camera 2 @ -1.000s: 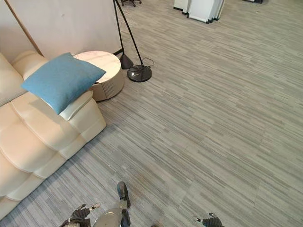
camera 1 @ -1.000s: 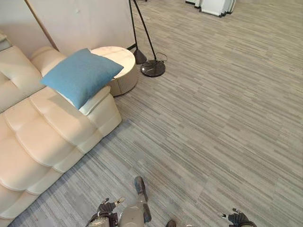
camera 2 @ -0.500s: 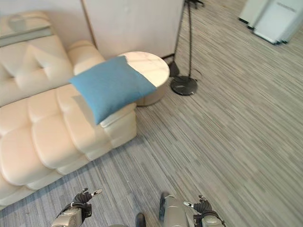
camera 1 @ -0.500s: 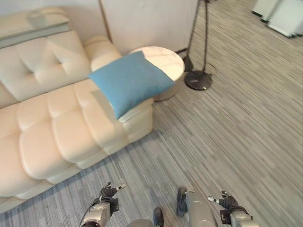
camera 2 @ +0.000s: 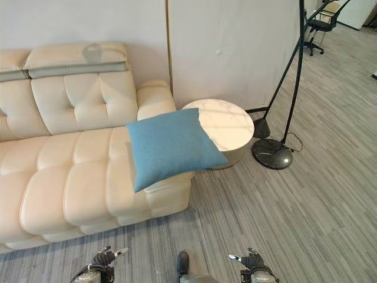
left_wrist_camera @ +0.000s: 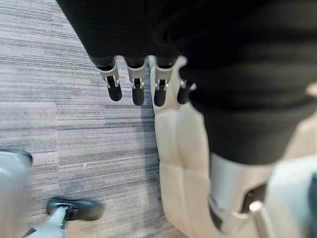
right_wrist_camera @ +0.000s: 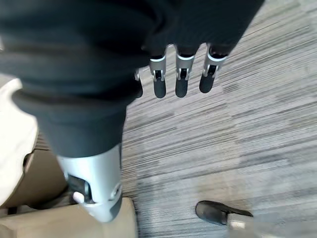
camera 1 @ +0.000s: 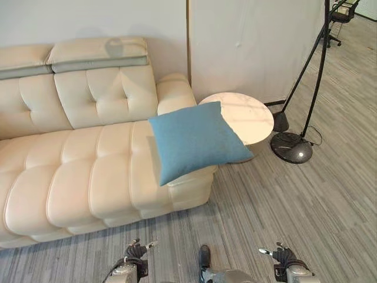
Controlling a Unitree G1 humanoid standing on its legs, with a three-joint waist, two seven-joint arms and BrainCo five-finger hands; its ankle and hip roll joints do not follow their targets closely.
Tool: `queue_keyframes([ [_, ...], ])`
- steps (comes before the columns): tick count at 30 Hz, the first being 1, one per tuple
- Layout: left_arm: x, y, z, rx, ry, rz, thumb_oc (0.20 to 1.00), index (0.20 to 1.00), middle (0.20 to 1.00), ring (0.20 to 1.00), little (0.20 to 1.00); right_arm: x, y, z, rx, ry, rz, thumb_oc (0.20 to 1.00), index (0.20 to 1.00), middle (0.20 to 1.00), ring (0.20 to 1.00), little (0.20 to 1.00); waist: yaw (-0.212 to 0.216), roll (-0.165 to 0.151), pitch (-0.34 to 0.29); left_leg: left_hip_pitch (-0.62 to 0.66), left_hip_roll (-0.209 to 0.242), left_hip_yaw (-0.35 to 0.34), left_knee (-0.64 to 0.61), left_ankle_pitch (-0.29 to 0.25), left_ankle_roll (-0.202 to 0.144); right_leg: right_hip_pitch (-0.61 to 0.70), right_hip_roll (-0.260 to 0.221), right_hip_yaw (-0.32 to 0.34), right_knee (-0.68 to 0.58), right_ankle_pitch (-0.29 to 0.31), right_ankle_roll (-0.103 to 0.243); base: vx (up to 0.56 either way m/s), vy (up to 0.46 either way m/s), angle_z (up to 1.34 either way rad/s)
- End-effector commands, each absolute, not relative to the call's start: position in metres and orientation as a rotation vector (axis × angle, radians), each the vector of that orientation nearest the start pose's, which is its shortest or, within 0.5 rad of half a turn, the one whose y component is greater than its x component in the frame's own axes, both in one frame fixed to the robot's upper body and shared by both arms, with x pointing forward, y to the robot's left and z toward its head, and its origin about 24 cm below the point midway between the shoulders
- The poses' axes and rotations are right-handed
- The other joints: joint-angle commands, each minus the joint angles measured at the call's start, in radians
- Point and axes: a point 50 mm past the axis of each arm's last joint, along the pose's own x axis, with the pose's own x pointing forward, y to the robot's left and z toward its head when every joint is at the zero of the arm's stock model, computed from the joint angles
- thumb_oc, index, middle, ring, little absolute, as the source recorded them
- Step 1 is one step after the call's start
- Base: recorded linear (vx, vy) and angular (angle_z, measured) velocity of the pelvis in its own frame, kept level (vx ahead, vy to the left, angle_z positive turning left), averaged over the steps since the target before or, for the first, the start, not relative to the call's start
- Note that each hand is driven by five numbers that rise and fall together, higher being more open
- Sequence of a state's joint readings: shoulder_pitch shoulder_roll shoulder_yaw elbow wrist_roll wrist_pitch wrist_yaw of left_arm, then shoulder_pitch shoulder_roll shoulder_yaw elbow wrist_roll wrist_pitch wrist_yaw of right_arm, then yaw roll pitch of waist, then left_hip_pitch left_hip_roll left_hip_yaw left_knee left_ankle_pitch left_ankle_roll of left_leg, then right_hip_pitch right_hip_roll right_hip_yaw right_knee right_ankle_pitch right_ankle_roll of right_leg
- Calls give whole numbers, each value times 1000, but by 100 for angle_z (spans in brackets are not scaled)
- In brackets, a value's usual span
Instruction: Pick up all the scattered cushions and arrange them neatly on the sofa.
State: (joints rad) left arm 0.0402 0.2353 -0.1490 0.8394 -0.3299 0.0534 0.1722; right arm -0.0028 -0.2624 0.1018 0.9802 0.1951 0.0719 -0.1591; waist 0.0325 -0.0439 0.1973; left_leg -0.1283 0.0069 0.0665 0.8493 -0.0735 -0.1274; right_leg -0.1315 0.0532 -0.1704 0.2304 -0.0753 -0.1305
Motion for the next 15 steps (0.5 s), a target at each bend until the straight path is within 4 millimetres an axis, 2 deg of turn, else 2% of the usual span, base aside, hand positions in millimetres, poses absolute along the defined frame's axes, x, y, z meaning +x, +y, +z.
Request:
queue_keyframes([
  [1, 143, 236, -133, 71, 968, 321, 1000, 1000, 1000, 1000, 1000, 128, -255, -136, -257, 1040, -274, 1000, 1000, 1000, 1000, 1000, -64, -21, 6, 33, -41, 46, -529, -10, 109, 187, -54, 49, -254, 21, 166, 270, -77, 8],
  [2, 137, 238, -136, 85, 990, 320, 1000, 1000, 1000, 1000, 1000, 129, -255, -136, -263, 1036, -270, 1000, 1000, 1000, 1000, 1000, -64, -15, -3, 41, -47, 41, -674, 16, 113, 193, -46, 47, -265, 21, 172, 253, -10, 15],
  [3, 133, 238, -137, 93, 1003, 320, 1000, 1000, 1000, 1000, 1000, 129, -255, -135, -272, 1036, -266, 1000, 1000, 1000, 1000, 1000, -67, -9, -7, 46, -45, 42, -778, 80, 106, 205, -41, 41, -273, 17, 173, 258, 11, 9],
  [4, 130, 238, -139, 98, 1021, 320, 1000, 1000, 1000, 1000, 1000, 129, -255, -135, -278, 1035, -264, 1000, 1000, 1000, 1000, 1000, -69, 1, -11, 28, -35, 51, -850, 129, 94, 216, -33, 34, -277, 9, 171, 209, 22, -1],
  [6, 128, 238, -140, 115, 1030, 313, 1000, 1000, 1000, 1000, 1000, 129, -256, -135, -285, 1036, -265, 1000, 1000, 1000, 1000, 1000, -73, 10, -5, 14, -31, 79, -934, 181, 76, 235, -27, 21, -279, -4, 164, 199, 44, 4],
  [8, 127, 239, -140, 109, 1033, 318, 1000, 1000, 1000, 1000, 1000, 130, -255, -135, -292, 1036, -256, 1000, 1000, 1000, 1000, 1000, -68, 19, -4, 8, -31, 84, -937, 194, 66, 253, -14, 28, -278, -14, 160, 243, 73, -8],
  [10, 119, 241, -143, 101, 1058, 333, 1000, 1000, 1000, 1000, 1000, 128, -253, -137, -306, 1048, -234, 1000, 1000, 1000, 1000, 1000, -67, 24, -17, 27, -29, 71, -937, 189, 75, 277, -8, 41, -279, -33, 162, 352, 132, -19],
  [12, 112, 241, -146, 92, 1081, 347, 1000, 1000, 1000, 1000, 1000, 129, -249, -137, -306, 1044, -217, 1000, 1000, 1000, 1000, 1000, -60, 14, -41, 58, -38, 75, -937, 179, 87, 302, -29, 45, -272, -67, 169, 452, 200, -44],
  [15, 110, 242, -147, 94, 1090, 351, 1000, 1000, 1000, 1000, 1000, 130, -246, -138, -306, 1043, -209, 1000, 1000, 1000, 1000, 1000, -56, 9, -44, 69, -42, 77, -937, 169, 97, 304, -37, 49, -254, -79, 176, 220, 122, -18],
])
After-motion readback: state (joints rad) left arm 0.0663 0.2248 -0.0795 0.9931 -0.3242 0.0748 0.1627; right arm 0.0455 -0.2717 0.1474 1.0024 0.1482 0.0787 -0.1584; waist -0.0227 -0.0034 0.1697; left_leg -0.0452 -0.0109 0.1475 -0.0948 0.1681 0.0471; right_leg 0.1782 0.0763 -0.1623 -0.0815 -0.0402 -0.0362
